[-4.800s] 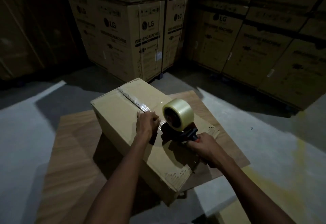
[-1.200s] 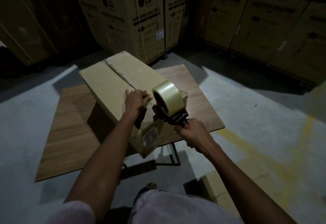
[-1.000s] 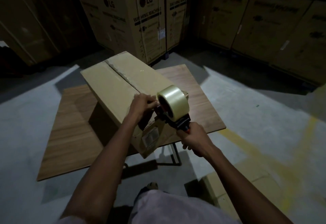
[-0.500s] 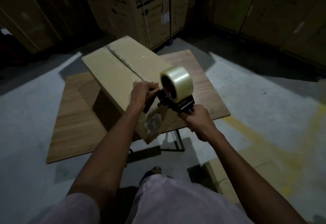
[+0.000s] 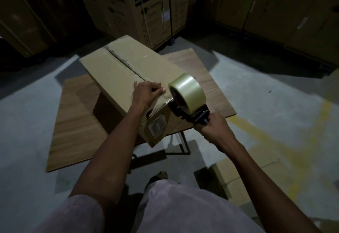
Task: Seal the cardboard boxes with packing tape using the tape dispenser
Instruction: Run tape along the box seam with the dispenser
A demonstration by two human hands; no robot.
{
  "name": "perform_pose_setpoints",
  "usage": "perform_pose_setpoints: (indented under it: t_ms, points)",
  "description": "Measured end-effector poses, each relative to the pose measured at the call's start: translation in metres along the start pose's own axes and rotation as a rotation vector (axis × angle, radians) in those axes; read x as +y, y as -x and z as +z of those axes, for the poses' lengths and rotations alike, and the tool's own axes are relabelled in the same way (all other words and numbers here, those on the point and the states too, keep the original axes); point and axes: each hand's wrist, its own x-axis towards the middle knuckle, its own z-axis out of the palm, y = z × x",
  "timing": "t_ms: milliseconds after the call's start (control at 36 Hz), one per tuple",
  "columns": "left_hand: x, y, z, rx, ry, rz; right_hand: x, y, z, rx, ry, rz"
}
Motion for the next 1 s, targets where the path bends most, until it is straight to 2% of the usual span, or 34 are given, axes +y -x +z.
perform_pose_setpoints:
  t_ms: [556, 722, 833, 1000]
  points:
    - [0.005, 0.003, -0.003, 0.004, -0.006, -0.011, 0.006, 0.021, -0.008, 0.015, -0.047, 0.117]
    - [0.004, 0.003, 0.001, 0.006, -0.014, -0.007, 0.016, 0.017, -0.001, 0.006, 0.03, 0.107]
    - [0.012, 0.002, 0.003, 0.023, -0.121, 0.028, 0.023, 0.01, 0.015, 0.014, 0.053, 0.095]
    - [0.023, 0.016, 0.013, -0.074, 0.187, 0.026, 0.023, 0.003, 0.029, 0.031, 0.03, 0.079]
